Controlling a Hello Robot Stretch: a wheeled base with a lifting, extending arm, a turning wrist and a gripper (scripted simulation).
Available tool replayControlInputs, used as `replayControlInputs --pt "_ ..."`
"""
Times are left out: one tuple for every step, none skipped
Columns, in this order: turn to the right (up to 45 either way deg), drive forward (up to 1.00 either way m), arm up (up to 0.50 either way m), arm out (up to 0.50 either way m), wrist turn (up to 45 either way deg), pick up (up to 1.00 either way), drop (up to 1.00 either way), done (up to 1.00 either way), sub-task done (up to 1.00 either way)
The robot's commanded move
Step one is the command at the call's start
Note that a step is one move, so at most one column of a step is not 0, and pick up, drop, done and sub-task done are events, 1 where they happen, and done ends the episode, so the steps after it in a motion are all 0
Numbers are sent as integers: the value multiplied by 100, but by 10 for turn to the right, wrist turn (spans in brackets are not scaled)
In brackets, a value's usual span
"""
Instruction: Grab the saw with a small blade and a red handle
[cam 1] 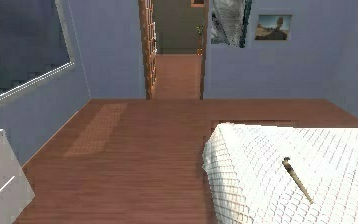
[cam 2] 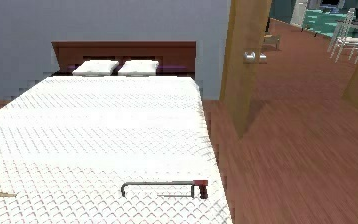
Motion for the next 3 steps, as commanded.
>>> replayControlInputs --pt "0 0 28 0 0 0 0 0 0" --pt "0 0 0 30 0 0 0 0 0" --pt "0 0 0 0 450 0 0 0 0"
